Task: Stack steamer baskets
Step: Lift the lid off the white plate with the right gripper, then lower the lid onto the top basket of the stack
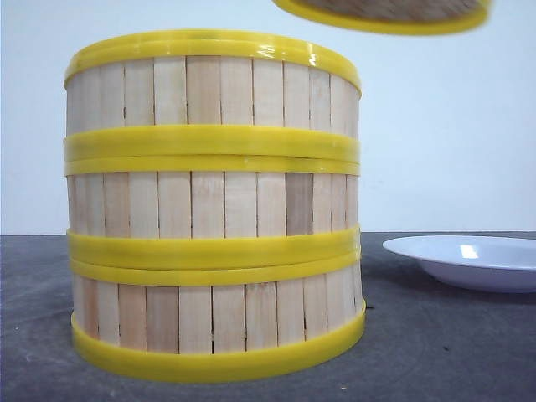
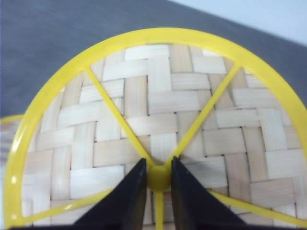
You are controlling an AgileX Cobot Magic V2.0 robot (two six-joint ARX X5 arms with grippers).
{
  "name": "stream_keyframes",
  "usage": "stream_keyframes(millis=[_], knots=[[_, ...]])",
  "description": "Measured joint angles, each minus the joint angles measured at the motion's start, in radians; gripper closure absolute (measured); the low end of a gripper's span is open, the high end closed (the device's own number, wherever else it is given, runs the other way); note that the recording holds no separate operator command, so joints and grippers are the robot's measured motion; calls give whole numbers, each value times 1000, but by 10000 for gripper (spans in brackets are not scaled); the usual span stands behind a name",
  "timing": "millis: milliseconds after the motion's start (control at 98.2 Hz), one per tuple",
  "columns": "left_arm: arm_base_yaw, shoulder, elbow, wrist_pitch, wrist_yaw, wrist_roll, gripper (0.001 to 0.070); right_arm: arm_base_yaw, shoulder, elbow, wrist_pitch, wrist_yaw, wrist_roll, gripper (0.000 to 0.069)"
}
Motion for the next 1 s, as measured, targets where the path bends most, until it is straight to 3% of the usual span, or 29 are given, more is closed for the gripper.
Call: stream_keyframes(millis=[387, 896, 917, 998], knots=[[0, 0, 0, 0, 0, 0, 514, 248, 51, 7, -5, 0, 0, 634], [0, 0, 0, 0, 0, 0, 514, 338, 172, 7, -69, 4, -16, 634], [0, 0, 0, 0, 0, 19, 514, 380, 249, 7, -86, 8, -67, 634], [0, 0, 0, 0, 0, 19, 514, 380, 256, 7, -88, 17, -71, 634]])
